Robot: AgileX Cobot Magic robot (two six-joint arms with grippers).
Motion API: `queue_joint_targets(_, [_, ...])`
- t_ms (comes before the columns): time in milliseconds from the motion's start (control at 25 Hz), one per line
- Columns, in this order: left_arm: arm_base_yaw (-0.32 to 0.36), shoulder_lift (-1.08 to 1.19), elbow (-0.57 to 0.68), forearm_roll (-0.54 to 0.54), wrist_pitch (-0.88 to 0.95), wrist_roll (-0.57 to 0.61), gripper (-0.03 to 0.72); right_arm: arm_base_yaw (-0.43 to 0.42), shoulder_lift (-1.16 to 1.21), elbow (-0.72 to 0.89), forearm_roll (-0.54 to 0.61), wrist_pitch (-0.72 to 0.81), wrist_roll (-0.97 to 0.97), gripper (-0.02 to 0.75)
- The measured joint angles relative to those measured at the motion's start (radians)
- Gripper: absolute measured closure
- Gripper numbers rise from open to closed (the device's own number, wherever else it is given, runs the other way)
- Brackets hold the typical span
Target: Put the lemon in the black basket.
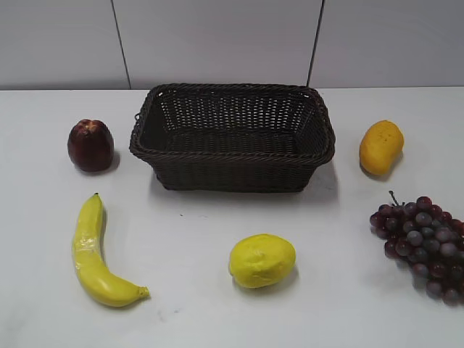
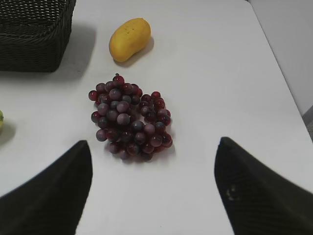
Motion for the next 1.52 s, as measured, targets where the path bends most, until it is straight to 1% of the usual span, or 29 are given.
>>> queue_joint_targets(520, [0.0, 0.0, 0.0, 0.0, 0.0, 0.0, 0.113, 0.0, 0.0, 0.0, 0.0, 0.0, 0.0, 0.149])
queue_joint_targets(840, [0.0, 0.008, -0.004, 0.0, -0.002, 0.0, 0.155, 0.0, 0.0, 0.0, 0.0, 0.0, 0.0, 0.149])
queue_joint_targets(1000, [0.0, 0.087, -0.046, -0.001, -0.018, 0.0, 0.158, 0.0, 0.0, 0.0, 0.0, 0.0, 0.0, 0.149])
queue_joint_targets(1200, [0.0, 0.242, -0.111, -0.012, -0.067, 0.008, 0.16, 0.0, 0.0, 0.0, 0.0, 0.0, 0.0, 0.149])
queue_joint_targets(1400, [0.0, 0.434, -0.172, -0.097, -0.118, 0.099, 0.16, 0.0, 0.0, 0.0, 0.0, 0.0, 0.0, 0.149])
queue_joint_targets(1520, [0.0, 0.554, -0.225, -0.122, -0.154, 0.137, 0.161, 0.0, 0.0, 0.0, 0.0, 0.0, 0.0, 0.149])
